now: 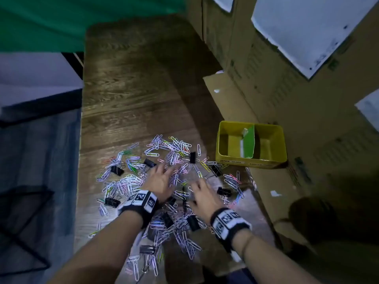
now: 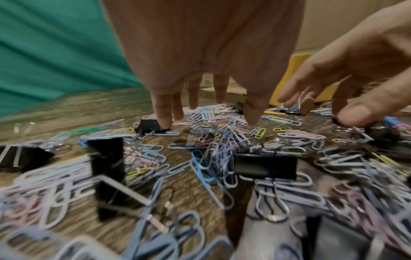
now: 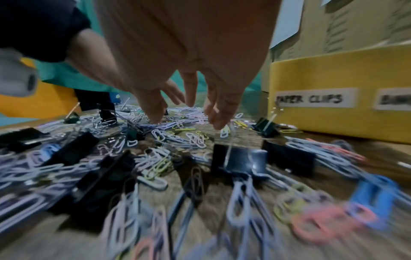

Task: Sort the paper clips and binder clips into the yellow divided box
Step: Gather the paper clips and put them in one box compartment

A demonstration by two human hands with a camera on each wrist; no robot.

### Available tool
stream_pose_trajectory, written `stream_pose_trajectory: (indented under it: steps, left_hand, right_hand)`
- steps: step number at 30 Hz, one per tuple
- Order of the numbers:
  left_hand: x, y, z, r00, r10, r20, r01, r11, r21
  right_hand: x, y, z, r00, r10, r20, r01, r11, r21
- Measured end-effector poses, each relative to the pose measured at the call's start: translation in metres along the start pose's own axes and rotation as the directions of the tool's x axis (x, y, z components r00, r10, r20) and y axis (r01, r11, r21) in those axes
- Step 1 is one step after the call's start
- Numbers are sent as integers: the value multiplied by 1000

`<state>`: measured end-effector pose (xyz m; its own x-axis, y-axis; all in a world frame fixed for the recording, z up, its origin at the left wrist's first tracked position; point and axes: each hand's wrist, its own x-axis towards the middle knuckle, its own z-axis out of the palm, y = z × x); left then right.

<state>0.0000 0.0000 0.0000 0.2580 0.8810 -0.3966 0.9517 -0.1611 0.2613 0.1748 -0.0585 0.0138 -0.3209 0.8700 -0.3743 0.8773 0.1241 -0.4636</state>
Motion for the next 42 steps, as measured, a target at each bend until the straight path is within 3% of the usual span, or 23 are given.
stream_pose_trajectory:
  steps: [3,5,8,13,17,21,24,26,28,30,33,37,41,42]
  left_hand:
    - [17,6,-1,992,-56,117,40,990,137]
    - [19,7,4,985,-61,162,27,979,202]
    - [14,7,12,995,0,99,-21,977,213]
    - [4,9,21,997,75,24,-76,997,32]
    - [2,7,18,994,98,-43,-102,989,-111]
    - [3,-5,13,993,57,-102,-83,961,-265]
    - [2,-10,5,995,-69,-65,38,919,-391]
    - [1,-13,-2,981,-190,-27,148,837,-527]
    - [-1,-11,-13,961,-275,36,218,669,-710]
    - [-3,-4,-32,956,-284,78,216,496,-841]
    - [2,17,-67,975,-212,69,150,395,-906]
    - [30,64,-101,996,-54,-66,-44,342,-939]
    - [66,123,-110,996,29,-81,-84,148,-985]
    - [75,137,-108,997,34,-69,-72,128,-989]
  right_hand:
    - [30,-9,1,997,-8,-70,4,998,-68]
    - [43,-15,2,999,-9,-51,2,990,-144]
    - [52,-13,2,998,65,6,-63,984,-168]
    - [55,-17,-6,997,46,61,-30,971,-238]
    - [55,-11,-6,985,101,142,-82,988,-135]
    - [58,0,-2,965,199,169,-193,980,-53]
    - [61,8,0,947,309,83,-318,939,130]
    - [60,8,-5,957,287,36,-287,923,257]
    - [53,8,-17,951,308,-32,-273,882,385]
    - [43,9,-32,943,322,-89,-229,818,528]
    - [25,16,-59,930,337,-143,-130,669,732]
    - [9,29,-108,873,438,-215,22,405,914]
    - [11,43,-148,803,534,-267,149,253,956]
    - [15,49,-154,772,571,-279,158,252,955]
